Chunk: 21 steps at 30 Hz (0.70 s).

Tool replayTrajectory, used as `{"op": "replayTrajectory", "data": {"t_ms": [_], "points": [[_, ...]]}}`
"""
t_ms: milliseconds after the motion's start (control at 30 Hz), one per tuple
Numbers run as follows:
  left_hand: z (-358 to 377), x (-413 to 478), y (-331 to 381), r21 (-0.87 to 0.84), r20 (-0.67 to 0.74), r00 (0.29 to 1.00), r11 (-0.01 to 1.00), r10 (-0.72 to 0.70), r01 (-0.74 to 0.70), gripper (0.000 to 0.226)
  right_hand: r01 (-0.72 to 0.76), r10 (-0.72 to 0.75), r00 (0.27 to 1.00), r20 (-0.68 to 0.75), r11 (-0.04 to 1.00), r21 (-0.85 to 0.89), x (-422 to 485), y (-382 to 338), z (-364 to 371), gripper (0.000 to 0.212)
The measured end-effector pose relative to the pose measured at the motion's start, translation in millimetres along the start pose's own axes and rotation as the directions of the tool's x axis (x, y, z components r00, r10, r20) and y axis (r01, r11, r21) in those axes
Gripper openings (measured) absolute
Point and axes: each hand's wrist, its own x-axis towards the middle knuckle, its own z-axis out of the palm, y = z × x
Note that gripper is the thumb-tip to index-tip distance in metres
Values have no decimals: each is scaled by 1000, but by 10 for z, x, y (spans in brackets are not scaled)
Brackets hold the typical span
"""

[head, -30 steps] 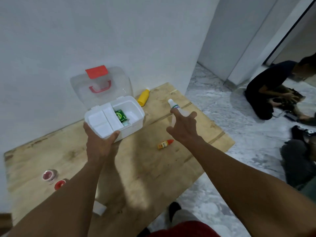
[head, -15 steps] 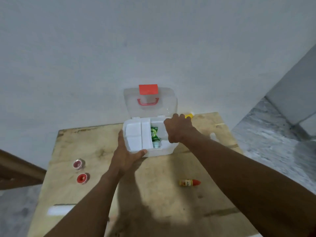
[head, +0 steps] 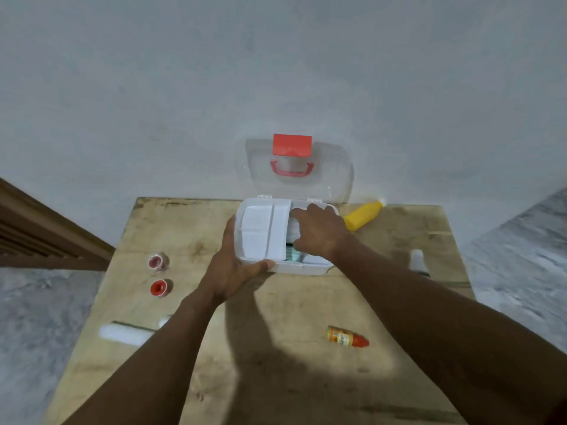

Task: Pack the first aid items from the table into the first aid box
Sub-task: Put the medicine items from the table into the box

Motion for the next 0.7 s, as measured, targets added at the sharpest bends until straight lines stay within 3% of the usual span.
{"op": "replayTrajectory", "data": {"t_ms": [133, 367, 533, 700], "points": [[6, -8, 4, -11, -13, 1000, 1000, -3, 3, 100, -71, 77, 997, -19, 975, 213, 54, -36, 153, 63], [4, -33, -8, -18, -17, 1000, 1000, -7, 7, 101, -169, 195, 980, -35, 914, 368, 67, -38, 246, 58], [10, -34, -6, -15, -14, 1000, 1000, 9, -9, 100, -182, 251, 962, -104, 879, 441, 104, -113, 268, 35], [17, -9, 0, -17, -5, 1000, 1000, 26, -26, 99, -216, 300, 947, -111, 857, 469, 126, -152, 274, 28]]}}
